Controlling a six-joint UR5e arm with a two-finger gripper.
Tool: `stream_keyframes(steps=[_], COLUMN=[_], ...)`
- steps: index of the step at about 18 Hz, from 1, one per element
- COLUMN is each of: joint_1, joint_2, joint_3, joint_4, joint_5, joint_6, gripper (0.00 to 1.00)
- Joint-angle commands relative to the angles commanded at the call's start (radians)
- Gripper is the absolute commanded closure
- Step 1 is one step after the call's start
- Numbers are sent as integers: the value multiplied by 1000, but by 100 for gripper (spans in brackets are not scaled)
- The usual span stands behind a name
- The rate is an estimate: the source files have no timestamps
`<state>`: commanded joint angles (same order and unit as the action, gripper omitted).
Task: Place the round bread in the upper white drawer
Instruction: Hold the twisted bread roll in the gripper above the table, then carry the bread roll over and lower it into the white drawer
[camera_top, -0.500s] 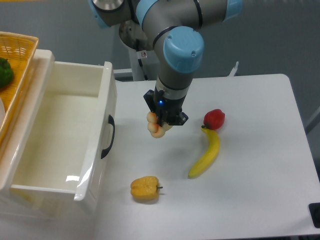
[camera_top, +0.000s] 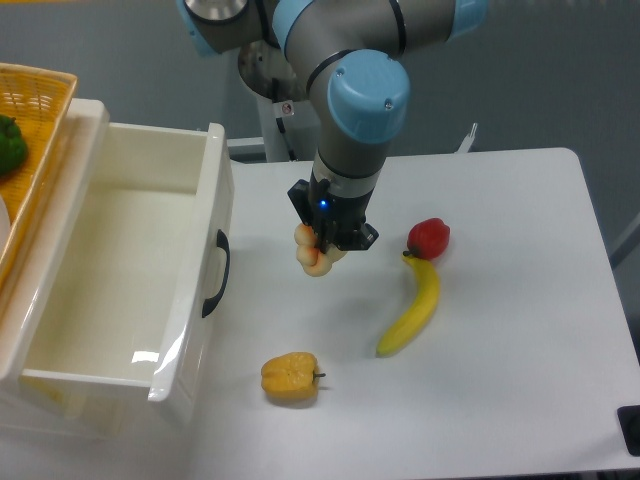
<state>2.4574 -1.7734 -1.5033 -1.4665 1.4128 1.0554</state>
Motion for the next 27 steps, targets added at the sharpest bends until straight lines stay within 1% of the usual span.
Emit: stream_keyframes(steps=[2, 7, 10, 12, 13, 16, 18, 22, 25, 27], joint_1=[2, 2, 5, 20, 23, 25, 25, 32, 22, 18], joint_2=[0, 9, 21, 31, 43, 74, 94, 137, 169, 180], joint_3=[2, 8, 9, 21, 21, 21, 21, 15, 14, 12], joint_4=[0, 2, 6, 6, 8, 8, 8, 8, 8, 8], joint_5=[0, -23, -73, -148, -176, -192, -228, -304, -333, -362], joint_6=[-2, -57, -119, -176, -207, -256, -288, -414, -471, -505], gripper=[86, 86, 86, 86, 86, 86, 86, 85, 85, 85])
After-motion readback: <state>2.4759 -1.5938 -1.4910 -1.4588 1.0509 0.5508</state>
